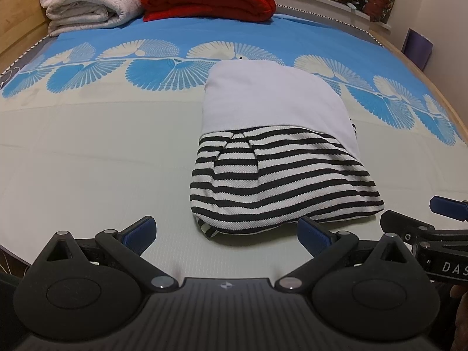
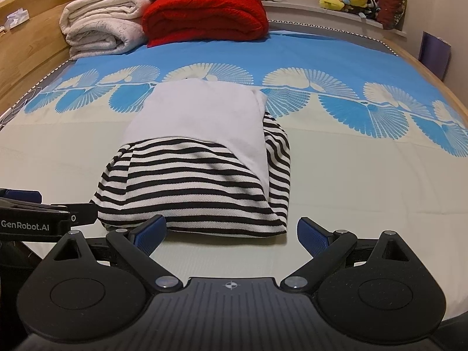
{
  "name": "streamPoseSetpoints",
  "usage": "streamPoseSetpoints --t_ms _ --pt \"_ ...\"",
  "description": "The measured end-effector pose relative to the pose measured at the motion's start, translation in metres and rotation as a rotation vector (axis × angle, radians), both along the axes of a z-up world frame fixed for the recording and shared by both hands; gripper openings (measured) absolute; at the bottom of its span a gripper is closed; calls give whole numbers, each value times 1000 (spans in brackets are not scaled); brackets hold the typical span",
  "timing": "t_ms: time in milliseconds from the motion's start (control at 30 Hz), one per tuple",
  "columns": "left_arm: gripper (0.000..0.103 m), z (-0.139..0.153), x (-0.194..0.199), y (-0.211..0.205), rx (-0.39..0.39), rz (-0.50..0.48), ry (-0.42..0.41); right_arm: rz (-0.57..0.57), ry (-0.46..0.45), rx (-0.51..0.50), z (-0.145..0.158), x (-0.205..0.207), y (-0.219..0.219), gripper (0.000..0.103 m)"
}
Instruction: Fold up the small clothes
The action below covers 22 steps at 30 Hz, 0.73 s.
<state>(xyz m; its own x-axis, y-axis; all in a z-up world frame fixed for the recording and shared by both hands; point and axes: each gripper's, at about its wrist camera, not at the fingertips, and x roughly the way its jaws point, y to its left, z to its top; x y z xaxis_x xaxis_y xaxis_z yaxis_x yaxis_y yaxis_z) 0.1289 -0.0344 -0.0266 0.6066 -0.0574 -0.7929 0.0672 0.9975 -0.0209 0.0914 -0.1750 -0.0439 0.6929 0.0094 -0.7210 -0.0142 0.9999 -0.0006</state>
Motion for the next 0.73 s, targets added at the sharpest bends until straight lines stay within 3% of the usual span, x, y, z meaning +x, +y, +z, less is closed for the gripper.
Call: streamPoseSetpoints --t_ms 733 --pt "102 -1 -1 -1 9 -23 -9 3 1 -2 0 0 2 96"
